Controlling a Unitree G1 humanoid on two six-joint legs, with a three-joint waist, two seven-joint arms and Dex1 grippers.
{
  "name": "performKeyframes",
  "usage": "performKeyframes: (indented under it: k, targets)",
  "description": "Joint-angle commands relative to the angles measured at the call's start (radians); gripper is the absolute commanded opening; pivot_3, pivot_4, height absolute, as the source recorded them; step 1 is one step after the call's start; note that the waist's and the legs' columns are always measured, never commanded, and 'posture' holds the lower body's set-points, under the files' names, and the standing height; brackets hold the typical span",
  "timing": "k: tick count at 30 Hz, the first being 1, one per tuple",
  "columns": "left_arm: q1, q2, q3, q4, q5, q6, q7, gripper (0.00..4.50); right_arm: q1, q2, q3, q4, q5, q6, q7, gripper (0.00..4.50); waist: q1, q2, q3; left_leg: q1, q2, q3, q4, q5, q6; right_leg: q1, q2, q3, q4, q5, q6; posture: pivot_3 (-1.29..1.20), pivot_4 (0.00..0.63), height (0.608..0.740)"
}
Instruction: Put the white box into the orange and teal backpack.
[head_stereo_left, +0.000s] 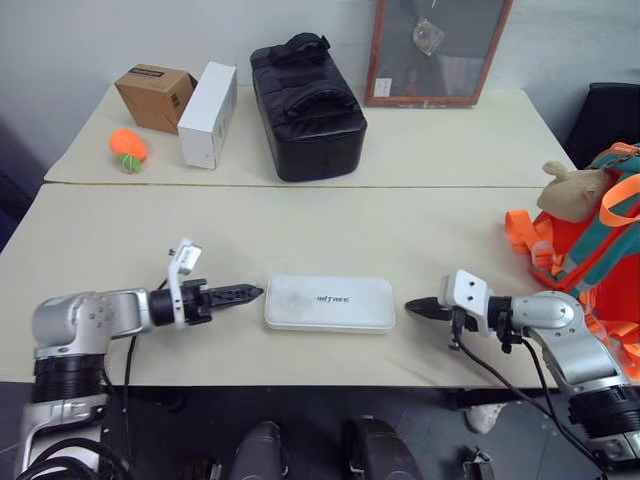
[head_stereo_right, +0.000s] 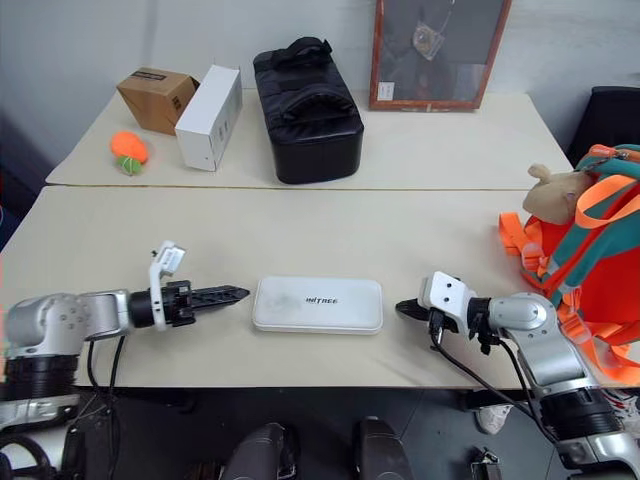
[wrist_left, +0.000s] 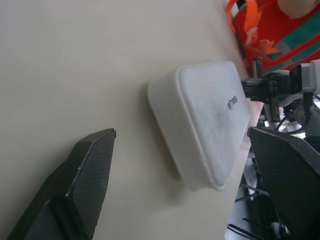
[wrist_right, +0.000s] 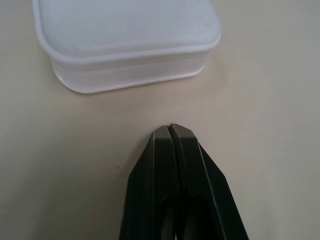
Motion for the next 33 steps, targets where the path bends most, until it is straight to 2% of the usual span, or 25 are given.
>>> performKeyframes:
  k: [1, 8, 12, 16, 19, 27, 28, 33]
  targets:
    - [-0.025, -0.040, -0.134, 0.028, 0.024, 0.014, -0.026, 4.43, 0.005, 0.003, 0.034, -0.018, -0.037, 0.008, -0.006, 0.00, 0.000, 0.000, 0.000, 0.000, 0.000, 0.000, 0.000, 0.000, 0.000, 0.000, 0.000, 0.000, 0.000, 0.000, 0.000, 0.00, 0.150, 0.740]
    - [-0.137, -0.085, -0.323, 0.079, 0.071, 0.000, -0.105, 4.43, 0.008, 0.019, 0.048, -0.069, -0.054, 0.041, -0.024, 0.00, 0.000, -0.002, -0.003, 0.001, 0.000, 0.000, 0.001, 0.000, 0.000, 0.001, 0.000, 0.000, 0.000, 0.000, 0.000, 0.00, 0.150, 0.740]
    - [-0.239, -0.134, -0.336, 0.185, 0.100, -0.027, -0.128, 4.43, 0.037, 0.020, 0.041, -0.105, -0.058, 0.061, -0.036, 0.00, 0.002, -0.002, -0.003, 0.000, 0.000, 0.000, 0.002, 0.000, -0.001, 0.001, 0.001, 0.000, 0.000, 0.000, 0.000, 0.00, 0.150, 0.740]
    - [-0.273, -0.120, -0.359, 0.220, 0.101, -0.029, -0.201, 4.43, 0.069, 0.019, 0.037, -0.147, -0.059, 0.081, -0.052, 0.00, 0.001, -0.002, -0.003, -0.001, 0.001, 0.000, 0.005, -0.001, -0.001, 0.001, 0.001, 0.000, 0.000, 0.000, 0.000, 0.00, 0.150, 0.740]
    - [-0.280, -0.123, -0.350, 0.245, 0.107, -0.041, -0.217, 3.81, 0.084, 0.019, 0.035, -0.173, -0.056, 0.098, -0.063, 0.00, -0.002, -0.002, -0.003, -0.001, 0.001, 0.000, 0.006, -0.001, -0.001, 0.001, 0.001, 0.000, 0.000, 0.000, 0.000, 0.00, 0.150, 0.740]
    - [-0.295, -0.132, -0.255, 0.228, 0.053, 0.029, -0.211, 1.37, 0.099, 0.037, 0.003, -0.251, -0.014, 0.178, -0.102, 0.00, -0.001, -0.002, -0.002, -0.003, 0.002, 0.000, 0.007, -0.001, -0.001, 0.000, 0.002, 0.000, 0.001, 0.000, 0.000, 0.00, 0.150, 0.740]
    - [-0.290, -0.134, -0.226, 0.210, 0.032, 0.050, -0.206, 1.20, 0.107, 0.048, -0.005, -0.282, 0.005, 0.208, -0.115, 0.00, -0.002, -0.002, -0.002, -0.003, 0.002, 0.000, 0.007, -0.001, -0.001, 0.000, 0.002, 0.000, 0.001, 0.000, 0.000, 0.00, 0.150, 0.740]
    - [-0.206, -0.169, -0.044, 0.086, -0.080, 0.108, -0.171, 1.19, 0.214, 0.080, -0.095, -0.388, 0.022, 0.308, -0.238, 0.00, 0.000, -0.002, -0.002, -0.005, 0.002, 0.000, 0.007, -0.002, -0.001, -0.003, 0.002, 0.000, 0.002, 0.000, 0.000, 0.00, 0.150, 0.740]
